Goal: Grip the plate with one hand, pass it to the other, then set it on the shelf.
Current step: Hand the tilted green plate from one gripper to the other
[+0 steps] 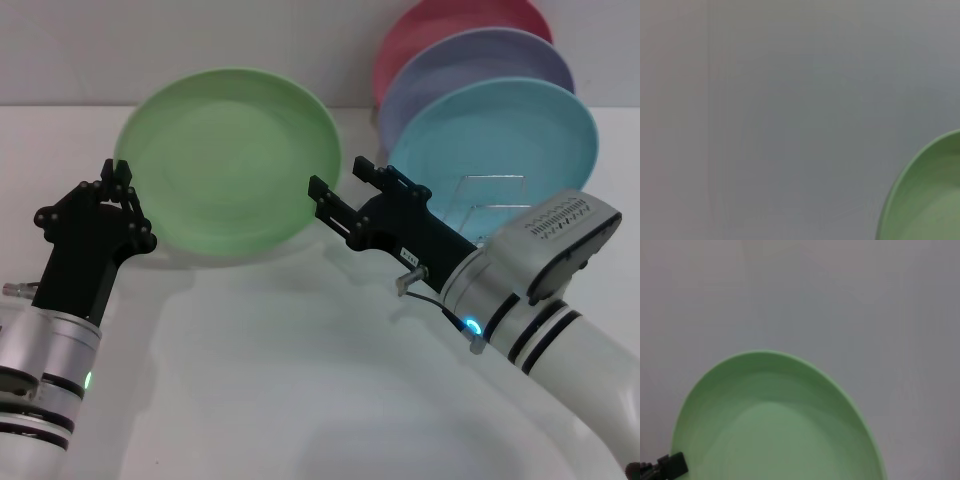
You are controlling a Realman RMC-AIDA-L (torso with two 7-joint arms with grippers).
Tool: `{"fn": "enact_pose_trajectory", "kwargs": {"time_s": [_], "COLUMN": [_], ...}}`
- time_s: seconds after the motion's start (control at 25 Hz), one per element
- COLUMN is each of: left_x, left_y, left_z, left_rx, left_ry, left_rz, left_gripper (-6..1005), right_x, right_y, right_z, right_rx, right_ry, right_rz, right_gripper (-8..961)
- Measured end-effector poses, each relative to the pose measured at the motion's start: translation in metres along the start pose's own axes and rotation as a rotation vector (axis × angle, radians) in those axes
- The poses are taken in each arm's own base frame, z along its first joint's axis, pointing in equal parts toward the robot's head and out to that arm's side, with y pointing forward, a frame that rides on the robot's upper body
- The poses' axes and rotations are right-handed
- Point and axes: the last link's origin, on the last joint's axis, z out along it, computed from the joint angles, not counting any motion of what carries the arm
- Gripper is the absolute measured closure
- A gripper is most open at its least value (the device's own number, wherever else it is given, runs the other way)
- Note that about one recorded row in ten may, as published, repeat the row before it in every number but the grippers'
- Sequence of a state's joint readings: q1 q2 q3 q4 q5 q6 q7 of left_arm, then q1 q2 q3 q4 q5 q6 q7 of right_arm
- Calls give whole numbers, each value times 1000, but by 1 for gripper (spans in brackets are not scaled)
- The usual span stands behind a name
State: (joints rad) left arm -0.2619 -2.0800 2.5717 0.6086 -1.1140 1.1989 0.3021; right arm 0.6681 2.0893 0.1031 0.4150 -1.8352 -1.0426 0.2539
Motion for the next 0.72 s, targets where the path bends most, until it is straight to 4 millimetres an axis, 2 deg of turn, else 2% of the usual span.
{"fn": "enact_pose_trajectory", "kwargs": {"time_s": [0.72], "left_x": [-1], "left_y": [9], "left_z": [-6], "left_rx": [92], "left_ry": [-61], "left_rz": [45], "left_gripper": [937], "right_x": [-1], "right_y": [-1], "right_z": [11], "right_rx": [4], "right_ry": [41], "right_rz": [-35], "right_gripper": [273]}}
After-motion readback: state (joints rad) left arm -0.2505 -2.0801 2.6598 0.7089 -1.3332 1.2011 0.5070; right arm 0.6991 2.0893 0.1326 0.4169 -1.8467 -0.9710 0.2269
